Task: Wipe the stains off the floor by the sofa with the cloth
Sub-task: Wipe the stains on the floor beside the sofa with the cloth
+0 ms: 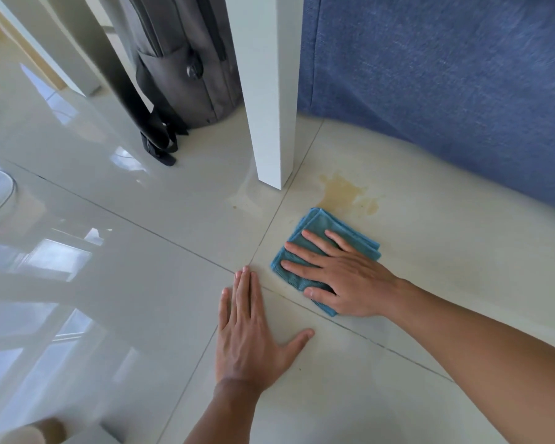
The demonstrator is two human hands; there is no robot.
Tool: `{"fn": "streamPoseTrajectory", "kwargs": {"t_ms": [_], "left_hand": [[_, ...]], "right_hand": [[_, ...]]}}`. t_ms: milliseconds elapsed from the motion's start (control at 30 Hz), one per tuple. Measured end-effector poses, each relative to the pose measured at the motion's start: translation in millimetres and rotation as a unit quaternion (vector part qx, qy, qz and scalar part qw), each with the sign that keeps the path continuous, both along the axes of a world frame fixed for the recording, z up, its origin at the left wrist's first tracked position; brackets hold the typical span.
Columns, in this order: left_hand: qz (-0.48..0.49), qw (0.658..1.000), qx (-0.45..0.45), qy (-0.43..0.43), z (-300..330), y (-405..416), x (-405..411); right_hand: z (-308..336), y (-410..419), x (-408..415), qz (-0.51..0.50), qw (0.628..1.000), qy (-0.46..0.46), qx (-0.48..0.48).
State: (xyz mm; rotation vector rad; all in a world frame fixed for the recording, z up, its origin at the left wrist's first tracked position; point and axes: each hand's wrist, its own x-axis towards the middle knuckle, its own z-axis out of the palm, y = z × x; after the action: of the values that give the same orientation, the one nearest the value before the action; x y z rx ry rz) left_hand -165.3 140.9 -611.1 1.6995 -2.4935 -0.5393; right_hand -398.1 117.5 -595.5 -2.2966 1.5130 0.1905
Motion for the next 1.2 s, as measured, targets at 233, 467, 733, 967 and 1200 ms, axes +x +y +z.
{"fn": "streamPoseTrajectory", "kwargs": {"t_ms": [233, 467, 733, 967, 1200], "left_hand": [[0.014, 1.0, 0.009, -0.026, -2.2, -1.9, 1.9], [0.077, 0.997, 0.001, 0.009, 8.3, -11.1, 23.3], [0.12, 0.992, 0.01, -0.029, -0.4, -25.8, 46.6], [0.116, 0.992, 0.014, -0.04, -0.2, -25.7, 47.3], [0.109, 0.993, 0.002, -0.05, -4.0, -28.8, 49.2]], "right_hand": [[0.6, -1.9, 2.0, -0.009, 1.0, 0.011, 0.021], [7.9, -0.5, 8.8, -0.019, 0.999, 0.017, 0.034], [-8.1, -31.4, 65.1, -0.001, 1.0, -0.027, -0.015], [-1.9, -104.4, 96.7, -0.038, 0.999, 0.014, 0.014], [-4.5, -130.5, 124.0, -0.182, 0.983, -0.009, -0.023]]}}
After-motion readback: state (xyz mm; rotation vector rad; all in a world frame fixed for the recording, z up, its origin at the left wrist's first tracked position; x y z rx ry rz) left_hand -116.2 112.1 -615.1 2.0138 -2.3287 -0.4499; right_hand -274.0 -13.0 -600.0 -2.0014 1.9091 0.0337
